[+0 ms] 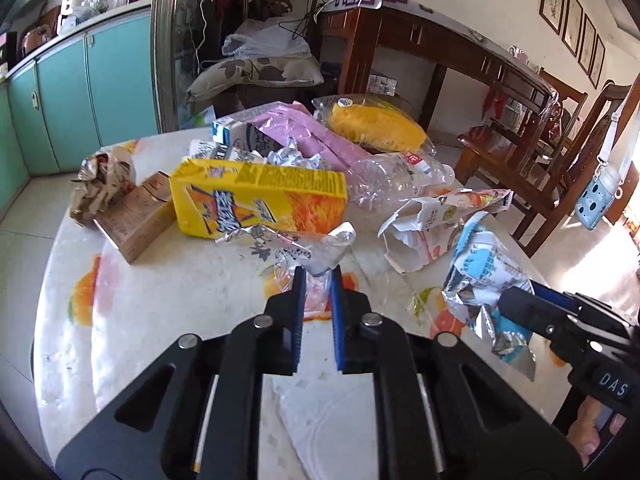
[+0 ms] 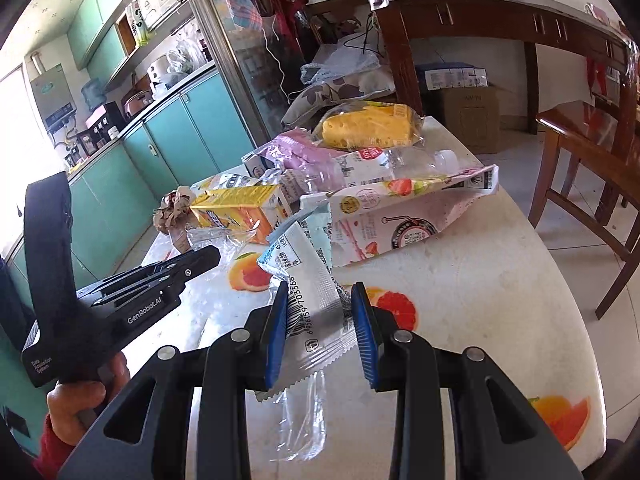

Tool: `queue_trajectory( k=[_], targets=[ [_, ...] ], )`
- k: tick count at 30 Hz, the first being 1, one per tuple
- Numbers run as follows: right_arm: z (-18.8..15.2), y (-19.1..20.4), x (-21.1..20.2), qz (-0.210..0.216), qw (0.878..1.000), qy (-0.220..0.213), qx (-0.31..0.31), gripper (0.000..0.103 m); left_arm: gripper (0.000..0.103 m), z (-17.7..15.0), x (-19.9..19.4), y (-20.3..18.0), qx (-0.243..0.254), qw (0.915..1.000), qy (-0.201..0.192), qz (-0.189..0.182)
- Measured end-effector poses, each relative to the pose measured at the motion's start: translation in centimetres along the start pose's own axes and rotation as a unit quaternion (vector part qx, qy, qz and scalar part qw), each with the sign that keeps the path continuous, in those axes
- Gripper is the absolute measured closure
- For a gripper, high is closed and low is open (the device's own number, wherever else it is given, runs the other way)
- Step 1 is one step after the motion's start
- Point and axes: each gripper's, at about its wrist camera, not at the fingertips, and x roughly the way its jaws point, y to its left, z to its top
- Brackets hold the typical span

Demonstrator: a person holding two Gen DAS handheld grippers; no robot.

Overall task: Collect trash
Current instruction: 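Grasp the clear plastic wrapper with the left gripper while the right holds the snack wrapper, then open both grippers over the red bucket, dropping both wrappers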

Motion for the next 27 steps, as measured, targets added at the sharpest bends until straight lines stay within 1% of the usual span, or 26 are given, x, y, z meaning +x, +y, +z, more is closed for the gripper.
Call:
queue_trajectory(
  k=[4,7,10,15,17,25,27],
  targets=[
    [0.0,2.3,0.3,0.006,1.000,0.002,-0.018,0.073,0.091,0.0,-2.3,0.9,-0.001,0.9998,-0.020,0.000],
    [0.0,4.1,0.3,0.003,0.999,-0.003,-0.038,0.073,0.091,0.1,-4.1,1.6,-0.001,0.9991,-0.043,0.008],
    [0.2,5.7,0.6,0.004,0.999,-0.006,-0.051,0.073,0.091,0.3,-5.3,2.9,-0.011,0.9983,-0.056,0.016],
    [0.7,8.4,1.5,0.016,0.997,-0.005,-0.075,0.073,0.091,0.2,-6.8,6.0,-0.037,0.9955,-0.073,0.047],
    [0.8,9.7,1.9,0.021,0.996,-0.004,-0.086,0.073,0.091,0.0,-7.4,7.4,-0.047,0.9934,-0.080,0.067],
    [1.2,14.3,4.0,0.047,0.992,0.001,-0.120,0.075,0.091,-0.4,-8.7,13.1,-0.098,0.9859,-0.088,0.103],
    [1.2,15.1,4.5,0.051,0.991,0.000,-0.125,0.075,0.091,-0.6,-8.7,14.5,-0.110,0.9846,-0.086,0.105]
  ],
)
